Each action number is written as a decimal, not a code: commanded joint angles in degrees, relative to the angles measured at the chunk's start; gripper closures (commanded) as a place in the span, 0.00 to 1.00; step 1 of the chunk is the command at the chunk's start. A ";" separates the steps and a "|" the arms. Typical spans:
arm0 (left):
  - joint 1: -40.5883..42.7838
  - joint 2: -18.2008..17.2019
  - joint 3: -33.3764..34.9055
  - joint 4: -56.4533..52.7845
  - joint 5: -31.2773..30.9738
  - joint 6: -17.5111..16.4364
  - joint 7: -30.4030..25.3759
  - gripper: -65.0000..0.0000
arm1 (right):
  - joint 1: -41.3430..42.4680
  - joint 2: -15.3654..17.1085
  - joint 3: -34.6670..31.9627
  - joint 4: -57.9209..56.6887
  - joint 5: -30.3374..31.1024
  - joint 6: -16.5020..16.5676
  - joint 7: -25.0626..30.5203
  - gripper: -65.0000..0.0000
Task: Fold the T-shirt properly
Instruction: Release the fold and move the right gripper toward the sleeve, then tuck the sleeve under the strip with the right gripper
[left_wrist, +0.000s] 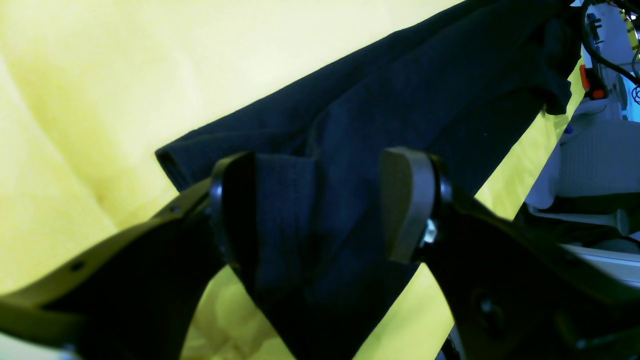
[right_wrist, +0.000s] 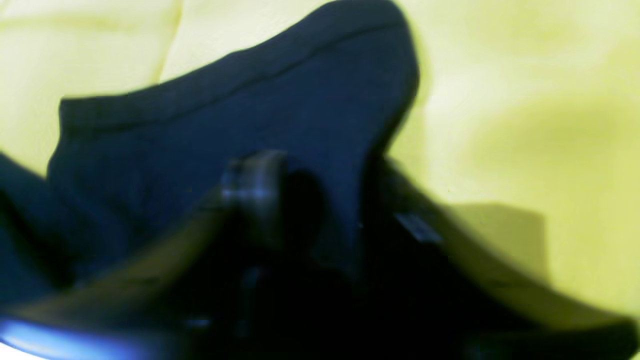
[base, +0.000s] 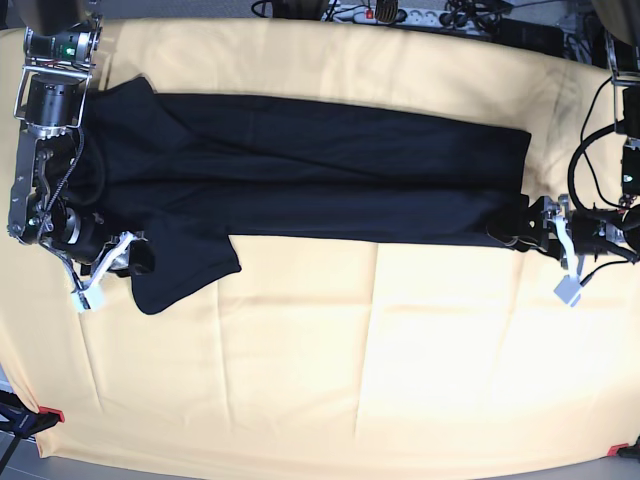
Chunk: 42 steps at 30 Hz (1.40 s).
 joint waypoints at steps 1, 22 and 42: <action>-1.27 -1.38 -0.59 0.74 -1.39 -0.37 -0.20 0.39 | 2.08 1.14 0.31 0.76 1.22 1.25 1.51 0.91; -1.27 -1.40 -0.59 0.74 -1.39 -0.39 -0.17 0.39 | -11.80 8.52 0.31 25.49 29.05 3.53 -16.81 1.00; -1.29 -1.40 -0.59 0.74 -1.39 -0.37 -0.17 0.39 | -32.26 17.57 0.31 46.05 29.18 3.53 -28.63 1.00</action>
